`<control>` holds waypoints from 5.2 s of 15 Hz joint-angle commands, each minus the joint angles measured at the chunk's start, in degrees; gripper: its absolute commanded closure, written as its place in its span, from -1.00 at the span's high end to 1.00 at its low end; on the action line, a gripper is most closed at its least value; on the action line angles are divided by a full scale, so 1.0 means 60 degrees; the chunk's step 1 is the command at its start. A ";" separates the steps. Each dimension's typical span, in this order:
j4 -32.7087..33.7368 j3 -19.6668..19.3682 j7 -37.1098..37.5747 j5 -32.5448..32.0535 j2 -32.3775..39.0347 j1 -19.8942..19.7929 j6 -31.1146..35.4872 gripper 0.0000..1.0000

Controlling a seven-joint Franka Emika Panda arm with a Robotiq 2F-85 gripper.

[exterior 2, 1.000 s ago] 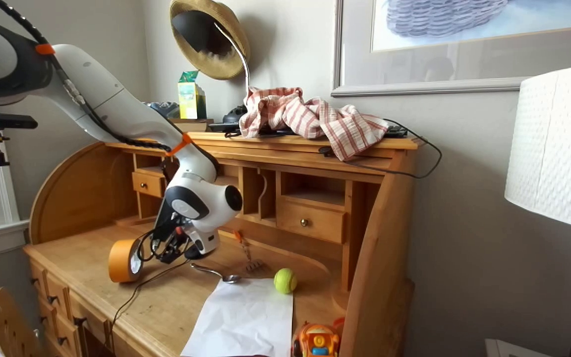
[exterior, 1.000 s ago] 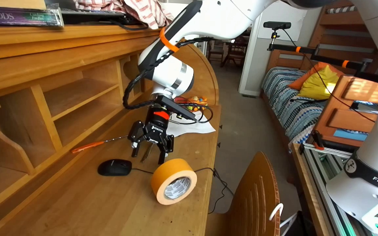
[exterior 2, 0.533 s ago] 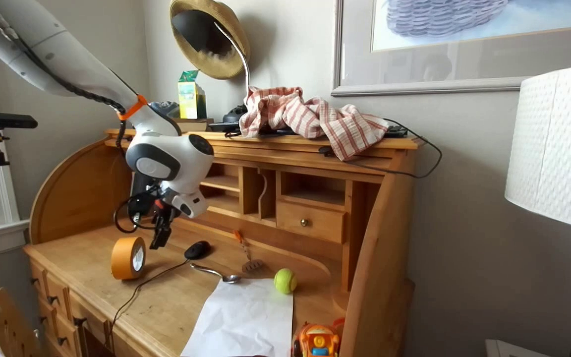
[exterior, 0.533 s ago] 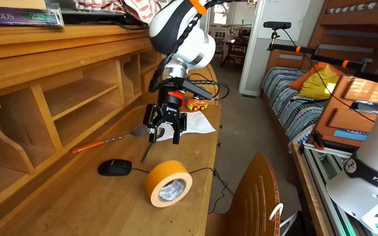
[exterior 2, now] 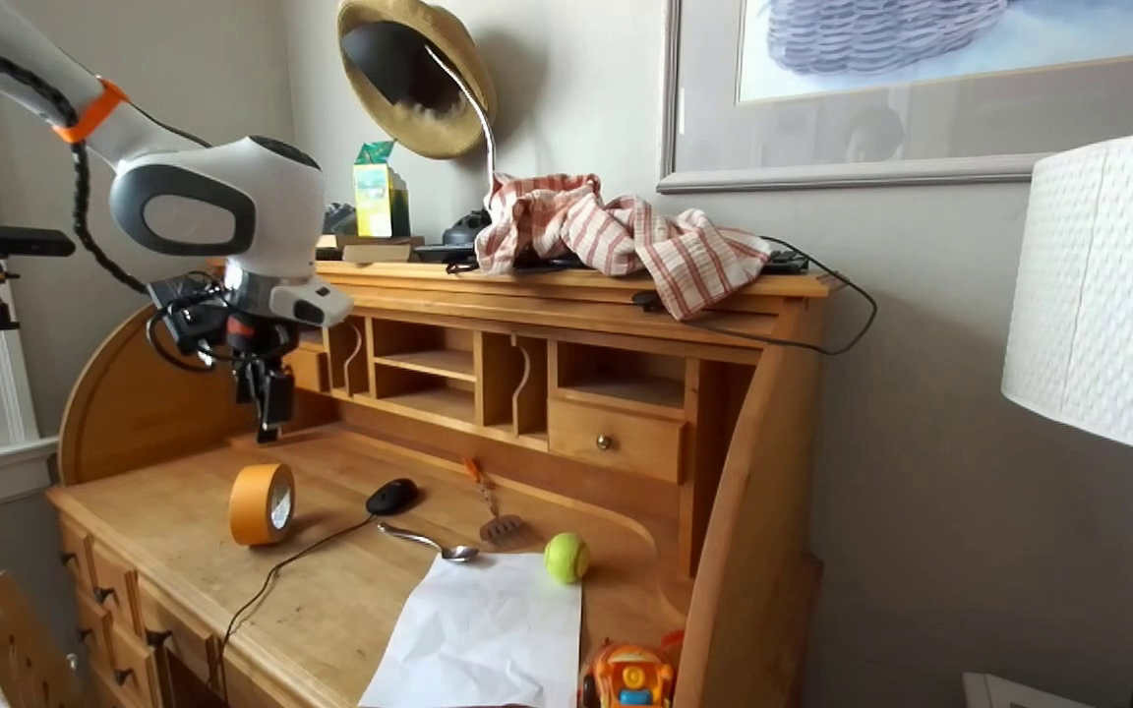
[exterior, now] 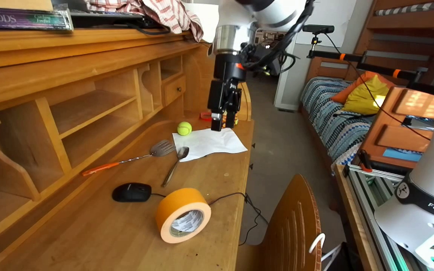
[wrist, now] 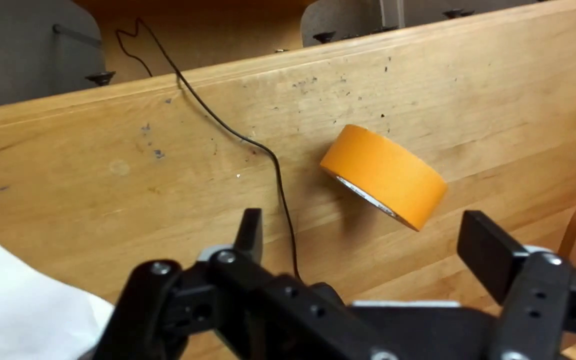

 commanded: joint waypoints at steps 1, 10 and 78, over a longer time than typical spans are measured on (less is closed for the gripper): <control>-0.0307 0.0185 -0.0574 -0.1070 -0.1635 0.0054 -0.0857 1.00; 0.0263 0.0363 -0.1582 -0.1226 -0.1663 0.0561 -0.0801 1.00; 0.2779 0.3749 -0.3684 0.0658 0.4375 -0.0368 -0.0292 -1.00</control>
